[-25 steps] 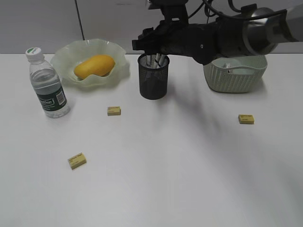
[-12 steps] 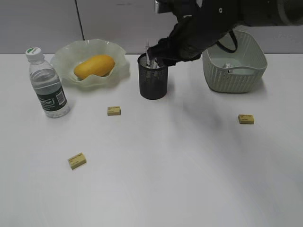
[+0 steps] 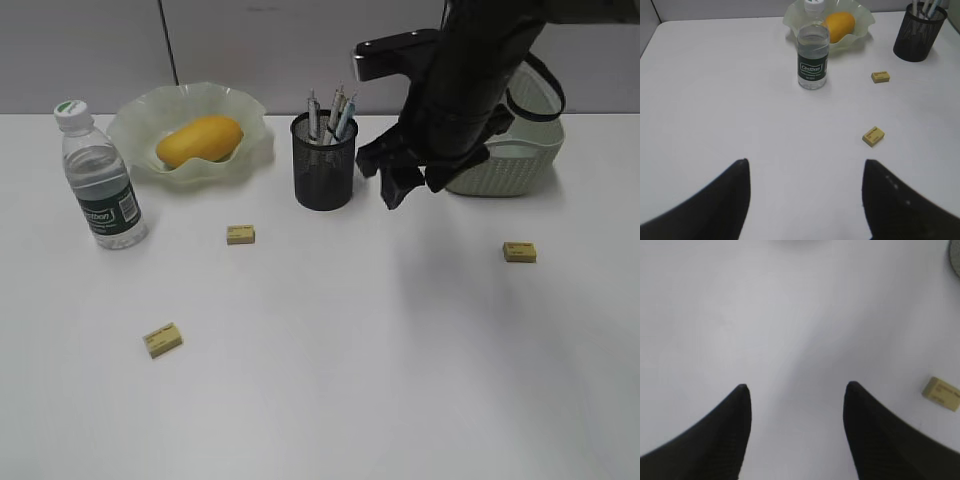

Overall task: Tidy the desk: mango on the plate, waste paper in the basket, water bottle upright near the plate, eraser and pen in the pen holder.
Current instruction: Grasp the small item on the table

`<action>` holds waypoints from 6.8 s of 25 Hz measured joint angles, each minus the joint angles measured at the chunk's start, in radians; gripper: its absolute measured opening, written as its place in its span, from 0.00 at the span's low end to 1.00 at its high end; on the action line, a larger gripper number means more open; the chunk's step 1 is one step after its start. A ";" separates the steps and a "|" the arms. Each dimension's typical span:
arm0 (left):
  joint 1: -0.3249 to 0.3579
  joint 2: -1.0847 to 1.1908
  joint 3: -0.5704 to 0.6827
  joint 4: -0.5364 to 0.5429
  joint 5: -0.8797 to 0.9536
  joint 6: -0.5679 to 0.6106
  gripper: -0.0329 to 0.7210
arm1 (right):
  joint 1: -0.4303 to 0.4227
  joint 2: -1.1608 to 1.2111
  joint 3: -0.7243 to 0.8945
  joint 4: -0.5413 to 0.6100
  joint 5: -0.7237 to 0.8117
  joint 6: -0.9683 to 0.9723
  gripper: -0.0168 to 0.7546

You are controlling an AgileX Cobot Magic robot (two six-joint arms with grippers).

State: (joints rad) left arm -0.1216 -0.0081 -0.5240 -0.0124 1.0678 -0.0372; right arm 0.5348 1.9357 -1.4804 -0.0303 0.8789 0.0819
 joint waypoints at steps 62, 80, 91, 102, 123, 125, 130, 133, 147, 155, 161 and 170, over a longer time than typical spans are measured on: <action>0.000 0.000 0.000 -0.001 0.000 0.000 0.75 | 0.000 -1.499 0.974 -0.045 0.160 -0.039 0.65; 0.000 0.000 0.000 -0.001 0.000 0.000 0.75 | -0.153 -1.668 0.974 -0.043 0.160 -0.039 0.65; 0.000 0.000 0.000 -0.001 0.000 0.000 0.75 | -0.342 -1.810 0.974 -0.040 0.161 -0.039 0.65; 0.000 0.000 0.000 -0.001 0.000 0.000 0.75 | -0.352 -1.814 0.974 -0.038 0.161 -0.039 0.65; 0.000 0.000 0.000 -0.001 0.000 0.000 0.75 | -0.352 -1.814 0.974 -0.037 0.161 -0.038 0.57; 0.000 0.000 0.000 -0.001 0.000 0.000 0.75 | -0.352 -1.814 0.974 -0.037 0.161 -0.038 0.57; 0.000 0.000 0.000 -0.015 0.000 0.000 0.75 | -0.352 -1.814 0.974 -0.037 0.161 -0.038 0.58; 0.000 0.000 0.000 -0.044 0.000 0.000 0.74 | -0.352 -1.814 0.974 -0.036 0.161 -0.038 0.59; 0.000 0.341 -0.123 -0.159 -0.162 0.080 0.71 | -0.352 -1.814 0.974 -0.035 0.161 -0.038 0.57; 0.000 0.634 -0.255 -0.243 -0.166 0.108 0.70 | -0.352 -1.814 0.974 -0.035 0.161 -0.038 0.57; -0.013 0.811 -0.324 -0.290 -0.167 0.109 0.70 | -0.352 -1.814 0.974 -0.035 0.161 -0.038 0.57; -0.226 1.060 -0.336 -0.288 -0.216 0.109 0.70 | -0.352 -1.814 0.974 -0.035 0.161 -0.038 0.57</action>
State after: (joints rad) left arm -0.3473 1.0514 -0.8597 -0.3006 0.8521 0.0722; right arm 0.1826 0.1212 -0.5062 -0.0653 1.0400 0.0439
